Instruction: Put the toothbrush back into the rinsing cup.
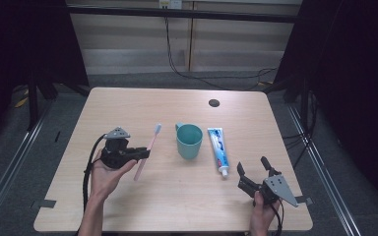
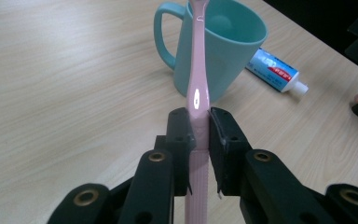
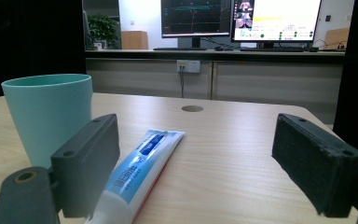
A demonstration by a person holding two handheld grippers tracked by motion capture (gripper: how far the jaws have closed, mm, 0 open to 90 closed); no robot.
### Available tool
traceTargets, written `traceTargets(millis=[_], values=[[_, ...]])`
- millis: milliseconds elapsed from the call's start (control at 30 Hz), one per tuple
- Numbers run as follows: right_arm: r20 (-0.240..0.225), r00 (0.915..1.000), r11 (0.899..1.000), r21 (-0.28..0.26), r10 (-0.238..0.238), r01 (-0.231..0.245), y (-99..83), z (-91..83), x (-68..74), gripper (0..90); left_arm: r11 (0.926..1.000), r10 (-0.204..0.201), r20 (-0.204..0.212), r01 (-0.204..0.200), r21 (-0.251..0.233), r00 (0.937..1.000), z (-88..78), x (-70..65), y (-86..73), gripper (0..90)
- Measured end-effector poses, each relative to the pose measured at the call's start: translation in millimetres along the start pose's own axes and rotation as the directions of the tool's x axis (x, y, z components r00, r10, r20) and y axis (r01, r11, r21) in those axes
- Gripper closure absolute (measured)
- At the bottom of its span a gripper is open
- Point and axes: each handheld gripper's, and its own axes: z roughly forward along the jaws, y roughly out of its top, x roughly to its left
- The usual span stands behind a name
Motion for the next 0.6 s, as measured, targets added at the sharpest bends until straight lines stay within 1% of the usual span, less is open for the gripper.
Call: traceTargets(millis=[33, 67, 133, 233, 300, 433, 467, 567, 600], values=[[0.0, 1.0, 1.0, 0.0, 0.0, 0.0, 0.0, 0.0, 0.0, 14.2, 0.9998, -0.005, -0.001, 0.005, -0.018, 1.0, -0.5, -0.4, -0.1, 78.8], [0.0, 1.0, 1.0, 0.0, 0.0, 0.0, 0.0, 0.0, 0.0, 14.2, 0.9997, -0.002, 0.001, 0.002, -0.023, 1.0, -1.1, 0.0, 0.0, 78.8], [0.0, 1.0, 1.0, 0.0, 0.0, 0.0, 0.0, 0.0, 0.0, 14.2, 0.9993, -0.017, 0.002, 0.017, -0.033, 0.9999, -1.6, 0.5, 0.5, 78.8], [-0.001, 1.0, 1.0, -0.002, 0.0, 0.0, 0.0, 0.0, 0.0, 14.2, 0.9977, -0.018, 0.002, 0.018, -0.066, 0.9998, -1.9, -0.3, 0.7, 78.8], [-0.001, 1.0, 1.0, -0.002, 0.0, 0.0, 0.0, 0.0, 0.0, 14.2, 0.9956, -0.011, -0.003, 0.011, -0.093, 0.9999, -3.3, -1.2, 1.2, 78.8], [0.0, 1.0, 1.0, -0.001, 0.0, 0.0, 0.0, 0.0, 0.0, 14.2, 0.9879, 0.005, -0.005, -0.006, -0.155, 1.0, -6.8, -3.2, 3.4, 78.9], [0.0, 1.0, 1.0, -0.001, 0.0, 0.0, 0.0, 0.0, 0.0, 14.2, 0.9838, 0.0, 0.001, 0.001, -0.179, 1.0, -7.9, -3.9, 3.9, 78.8], [-0.001, 1.0, 1.0, -0.002, 0.0, 0.0, 0.0, 0.0, 0.0, 14.2, 0.9753, 0.006, 0.01, -0.004, -0.221, 0.9999, -9.6, -3.6, 5.1, 78.8], [-0.001, 1.0, 1.0, -0.002, -0.001, 0.001, 0.0, 0.0, 0.0, 14.2, 0.974, 0.008, 0.009, -0.005, -0.227, 0.9999, -9.9, -3.4, 5.4, 78.8]])
